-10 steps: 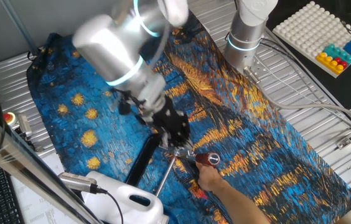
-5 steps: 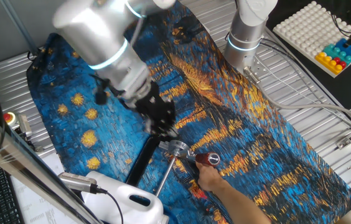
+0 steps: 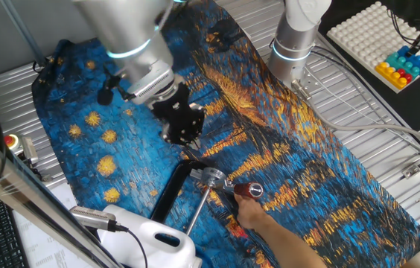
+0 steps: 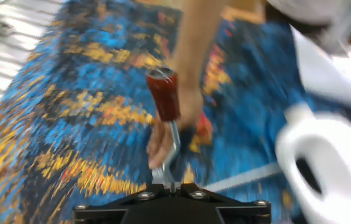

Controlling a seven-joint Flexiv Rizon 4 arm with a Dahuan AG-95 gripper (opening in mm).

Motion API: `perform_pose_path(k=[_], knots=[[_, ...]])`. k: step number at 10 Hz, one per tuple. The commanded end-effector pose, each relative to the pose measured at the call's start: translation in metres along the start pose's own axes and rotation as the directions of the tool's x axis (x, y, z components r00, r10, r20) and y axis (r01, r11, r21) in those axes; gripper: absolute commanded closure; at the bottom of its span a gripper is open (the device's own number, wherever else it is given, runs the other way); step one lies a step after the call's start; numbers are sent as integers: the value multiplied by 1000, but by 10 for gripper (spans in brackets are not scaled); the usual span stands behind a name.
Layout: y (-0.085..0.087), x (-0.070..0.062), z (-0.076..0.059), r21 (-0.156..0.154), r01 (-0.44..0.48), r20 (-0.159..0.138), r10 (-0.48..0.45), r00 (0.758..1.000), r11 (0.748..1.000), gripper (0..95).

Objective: Pull up the lever

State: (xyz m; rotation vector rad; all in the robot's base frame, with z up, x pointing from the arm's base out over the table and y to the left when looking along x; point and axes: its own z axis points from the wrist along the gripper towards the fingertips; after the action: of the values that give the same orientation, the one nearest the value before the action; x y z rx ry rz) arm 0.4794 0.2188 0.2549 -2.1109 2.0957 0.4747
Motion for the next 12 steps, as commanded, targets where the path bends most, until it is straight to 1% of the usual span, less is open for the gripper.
perform_pose_path(k=[1,2,3,4,5,6,7,8,10,11,12], knots=[[-12,28,-6,201,-776,64,782,619,598,950],[-12,28,-6,236,-832,64,846,529,502,950],[-12,28,-6,266,-876,85,896,437,402,950],[-12,28,-6,286,-916,132,936,327,279,950],[-12,28,-6,306,-946,197,965,172,106,950],[-12,28,-6,315,-948,219,968,123,49,950],[-12,28,-6,318,-947,222,968,119,44,950],[-13,42,-6,319,-946,219,968,124,49,950],[-11,79,-8,313,-949,224,969,105,31,950],[-10,90,-9,312,-950,225,969,101,27,950],[-7,106,-11,308,-951,225,969,96,23,950]])
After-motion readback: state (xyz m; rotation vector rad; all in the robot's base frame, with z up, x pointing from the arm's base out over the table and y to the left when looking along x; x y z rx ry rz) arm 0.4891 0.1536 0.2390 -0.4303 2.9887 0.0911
